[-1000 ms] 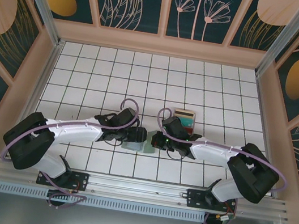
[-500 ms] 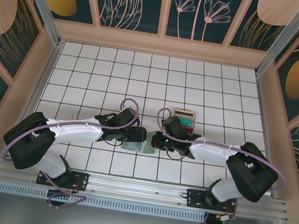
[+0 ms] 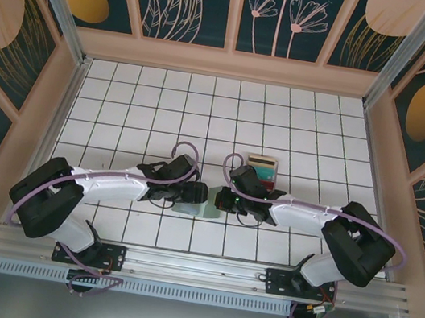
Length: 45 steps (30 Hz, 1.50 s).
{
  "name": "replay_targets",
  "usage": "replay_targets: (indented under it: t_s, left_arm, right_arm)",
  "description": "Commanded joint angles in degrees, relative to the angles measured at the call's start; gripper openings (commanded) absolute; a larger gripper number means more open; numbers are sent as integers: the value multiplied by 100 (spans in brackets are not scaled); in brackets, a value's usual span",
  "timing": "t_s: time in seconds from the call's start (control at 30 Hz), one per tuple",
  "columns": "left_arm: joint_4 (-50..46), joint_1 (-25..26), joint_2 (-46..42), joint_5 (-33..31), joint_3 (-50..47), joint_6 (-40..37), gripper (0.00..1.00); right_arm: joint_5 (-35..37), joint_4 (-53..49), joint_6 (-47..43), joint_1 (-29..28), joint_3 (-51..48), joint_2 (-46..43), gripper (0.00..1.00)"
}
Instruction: Take the credit cards out of the card holder
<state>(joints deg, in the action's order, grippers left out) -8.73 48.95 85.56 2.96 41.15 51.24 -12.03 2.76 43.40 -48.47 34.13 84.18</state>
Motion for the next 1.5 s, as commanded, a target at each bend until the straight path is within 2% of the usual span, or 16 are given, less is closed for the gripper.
replay_targets:
  t_s: [0.0,0.27,0.5,0.77,1.1,1.3,1.37,1.47]
  left_arm:
    - [-11,-8,144,133,-140,-37,74]
    - [41,-8,356,336,-116,-46,74]
    - [594,-4,282,913,-178,-90,75]
    - [721,-8,126,1039,-142,-141,76]
    - [1460,-8,275,1942,-8,-192,74]
    - [1698,-8,43,2325,229,-220,73]
    - [1591,-8,-37,2304,334,-241,73]
    - [1138,-10,-290,1759,420,-326,73]
  right_arm:
    - [-98,75,-24,-5,102,76,0]
    - [-106,73,-30,-5,99,81,0]
    - [-115,99,-33,-5,111,123,0]
    - [-106,96,-42,-5,120,147,0]
    - [-130,167,-42,49,112,159,0]
    - [-298,378,41,216,-26,131,0]
    - [-330,400,47,258,-64,128,0]
    - [-334,396,37,292,-80,115,0]
